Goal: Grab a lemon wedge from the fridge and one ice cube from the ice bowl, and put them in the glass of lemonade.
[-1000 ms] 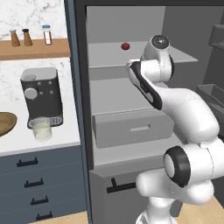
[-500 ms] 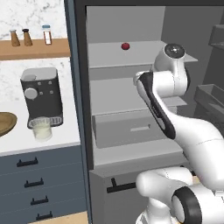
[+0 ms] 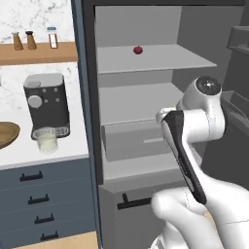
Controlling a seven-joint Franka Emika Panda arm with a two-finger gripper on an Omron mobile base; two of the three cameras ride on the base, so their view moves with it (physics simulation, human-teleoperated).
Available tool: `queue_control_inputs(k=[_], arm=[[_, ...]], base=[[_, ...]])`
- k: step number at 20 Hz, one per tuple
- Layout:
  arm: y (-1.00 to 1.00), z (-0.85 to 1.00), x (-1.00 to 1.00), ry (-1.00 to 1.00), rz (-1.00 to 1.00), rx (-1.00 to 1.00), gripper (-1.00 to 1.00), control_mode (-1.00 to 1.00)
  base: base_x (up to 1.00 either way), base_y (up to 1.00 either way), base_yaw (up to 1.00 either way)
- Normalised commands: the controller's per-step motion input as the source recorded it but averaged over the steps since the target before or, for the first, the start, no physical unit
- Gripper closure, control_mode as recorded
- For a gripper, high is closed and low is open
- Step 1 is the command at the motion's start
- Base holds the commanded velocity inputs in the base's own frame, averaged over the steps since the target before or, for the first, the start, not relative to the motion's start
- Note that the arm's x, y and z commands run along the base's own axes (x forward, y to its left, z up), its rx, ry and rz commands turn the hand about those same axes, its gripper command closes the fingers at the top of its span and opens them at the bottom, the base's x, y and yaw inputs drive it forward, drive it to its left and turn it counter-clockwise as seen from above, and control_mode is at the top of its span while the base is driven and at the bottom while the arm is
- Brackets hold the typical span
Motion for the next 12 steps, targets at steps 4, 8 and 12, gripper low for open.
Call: queue_control_inputs(k=[4,8,12], arm=[[0.00,0.00,0.00,0.00,0.00,0.00,1.00,1.00],[0.00,0.00,0.00,0.00,0.00,0.00,1.00,1.00],[0.00,0.00,0.00,0.00,0.00,0.00,1.00,1.00]], base=[[-1.00,0.25,0.00],[-0.92,0.74,0.00],[-0.05,1.00,-0.01]])
